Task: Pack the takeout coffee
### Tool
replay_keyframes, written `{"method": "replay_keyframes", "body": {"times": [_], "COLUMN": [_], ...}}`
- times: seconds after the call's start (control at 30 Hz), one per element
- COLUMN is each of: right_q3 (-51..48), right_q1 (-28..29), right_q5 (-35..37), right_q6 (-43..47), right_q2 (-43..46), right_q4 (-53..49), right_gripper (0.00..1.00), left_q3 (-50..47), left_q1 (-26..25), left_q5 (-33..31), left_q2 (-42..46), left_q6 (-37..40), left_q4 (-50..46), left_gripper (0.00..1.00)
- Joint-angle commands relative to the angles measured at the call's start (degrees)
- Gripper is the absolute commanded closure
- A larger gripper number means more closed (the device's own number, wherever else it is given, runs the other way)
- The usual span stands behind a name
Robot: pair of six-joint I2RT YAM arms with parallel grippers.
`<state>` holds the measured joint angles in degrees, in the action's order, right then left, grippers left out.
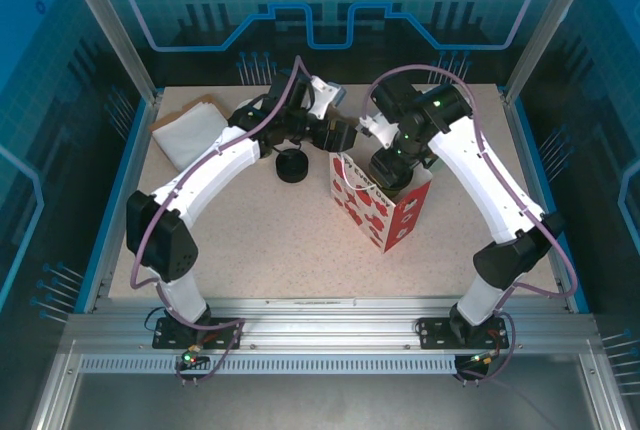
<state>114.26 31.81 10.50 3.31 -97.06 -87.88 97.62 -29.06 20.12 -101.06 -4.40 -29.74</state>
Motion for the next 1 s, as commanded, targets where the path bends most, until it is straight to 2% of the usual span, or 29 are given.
{"method": "replay_keyframes", "body": {"times": [0.0,0.97], "right_q3": [-1.3,-10.3], "right_q1": [-1.1,-1.7], "right_q5": [-0.3,-1.7], "right_q6": [1.0,-0.6], "right_q2": [-0.8,-1.2], "right_q4": [-1.1,3.7], "right_gripper": [0.60,0.61], "left_q3": [0.6,-2.3], "left_q1": [-0.4,-0.3], "left_q5": [-2.0,-5.6], "left_q2": [3.2,7.3], "left_q6": [0.9,0.9], "left_q4": [-0.4,0.6], "left_gripper": [0.26,0.25]}}
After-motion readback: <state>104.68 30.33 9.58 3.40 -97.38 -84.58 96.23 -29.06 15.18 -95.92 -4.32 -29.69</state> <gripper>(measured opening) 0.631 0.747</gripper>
